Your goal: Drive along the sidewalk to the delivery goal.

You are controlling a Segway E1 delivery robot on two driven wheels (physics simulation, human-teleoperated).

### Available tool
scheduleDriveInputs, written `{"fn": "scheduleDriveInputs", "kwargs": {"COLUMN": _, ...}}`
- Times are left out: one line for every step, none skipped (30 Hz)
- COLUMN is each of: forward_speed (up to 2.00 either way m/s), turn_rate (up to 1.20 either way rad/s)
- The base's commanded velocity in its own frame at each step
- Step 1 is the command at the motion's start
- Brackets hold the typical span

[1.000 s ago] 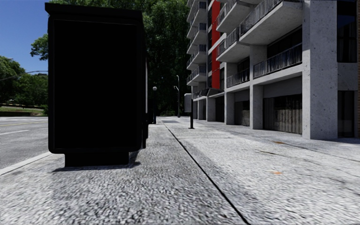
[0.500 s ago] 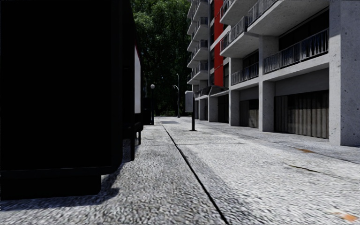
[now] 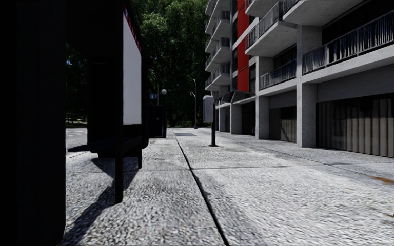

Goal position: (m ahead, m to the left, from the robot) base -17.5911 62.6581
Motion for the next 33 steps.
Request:
{"fn": "scheduleDriveInputs", "kwargs": {"forward_speed": 2.0, "turn_rate": 0.0}}
{"fn": "scheduleDriveInputs", "kwargs": {"forward_speed": 2.0, "turn_rate": 0.0}}
{"fn": "scheduleDriveInputs", "kwargs": {"forward_speed": 2.0, "turn_rate": 0.0}}
{"fn": "scheduleDriveInputs", "kwargs": {"forward_speed": 2.0, "turn_rate": 0.0}}
{"fn": "scheduleDriveInputs", "kwargs": {"forward_speed": 2.0, "turn_rate": 0.0}}
{"fn": "scheduleDriveInputs", "kwargs": {"forward_speed": 2.0, "turn_rate": 0.0}}
{"fn": "scheduleDriveInputs", "kwargs": {"forward_speed": 2.0, "turn_rate": 0.0}}
{"fn": "scheduleDriveInputs", "kwargs": {"forward_speed": 2.0, "turn_rate": 0.0}}
{"fn": "scheduleDriveInputs", "kwargs": {"forward_speed": 2.0, "turn_rate": 0.0}}
{"fn": "scheduleDriveInputs", "kwargs": {"forward_speed": 2.0, "turn_rate": 0.0}}
{"fn": "scheduleDriveInputs", "kwargs": {"forward_speed": 2.0, "turn_rate": 0.0}}
{"fn": "scheduleDriveInputs", "kwargs": {"forward_speed": 2.0, "turn_rate": 0.0}}
{"fn": "scheduleDriveInputs", "kwargs": {"forward_speed": 2.0, "turn_rate": 0.0}}
{"fn": "scheduleDriveInputs", "kwargs": {"forward_speed": 2.0, "turn_rate": 0.0}}
{"fn": "scheduleDriveInputs", "kwargs": {"forward_speed": 2.0, "turn_rate": 0.0}}
{"fn": "scheduleDriveInputs", "kwargs": {"forward_speed": 2.0, "turn_rate": 0.03}}
{"fn": "scheduleDriveInputs", "kwargs": {"forward_speed": 2.0, "turn_rate": 0.1}}
{"fn": "scheduleDriveInputs", "kwargs": {"forward_speed": 2.0, "turn_rate": 0.17}}
{"fn": "scheduleDriveInputs", "kwargs": {"forward_speed": 2.0, "turn_rate": 0.17}}
{"fn": "scheduleDriveInputs", "kwargs": {"forward_speed": 2.0, "turn_rate": 0.24}}
{"fn": "scheduleDriveInputs", "kwargs": {"forward_speed": 2.0, "turn_rate": 0.29}}
{"fn": "scheduleDriveInputs", "kwargs": {"forward_speed": 2.0, "turn_rate": 0.31}}
{"fn": "scheduleDriveInputs", "kwargs": {"forward_speed": 2.0, "turn_rate": 0.31}}
{"fn": "scheduleDriveInputs", "kwargs": {"forward_speed": 2.0, "turn_rate": 0.31}}
{"fn": "scheduleDriveInputs", "kwargs": {"forward_speed": 2.0, "turn_rate": 0.31}}
{"fn": "scheduleDriveInputs", "kwargs": {"forward_speed": 2.0, "turn_rate": 0.31}}
{"fn": "scheduleDriveInputs", "kwargs": {"forward_speed": 2.0, "turn_rate": 0.31}}
{"fn": "scheduleDriveInputs", "kwargs": {"forward_speed": 2.0, "turn_rate": 0.31}}
{"fn": "scheduleDriveInputs", "kwargs": {"forward_speed": 2.0, "turn_rate": 0.31}}
{"fn": "scheduleDriveInputs", "kwargs": {"forward_speed": 2.0, "turn_rate": 0.31}}
{"fn": "scheduleDriveInputs", "kwargs": {"forward_speed": 2.0, "turn_rate": 0.31}}
{"fn": "scheduleDriveInputs", "kwargs": {"forward_speed": 2.0, "turn_rate": 0.31}}
{"fn": "scheduleDriveInputs", "kwargs": {"forward_speed": 2.0, "turn_rate": 0.31}}
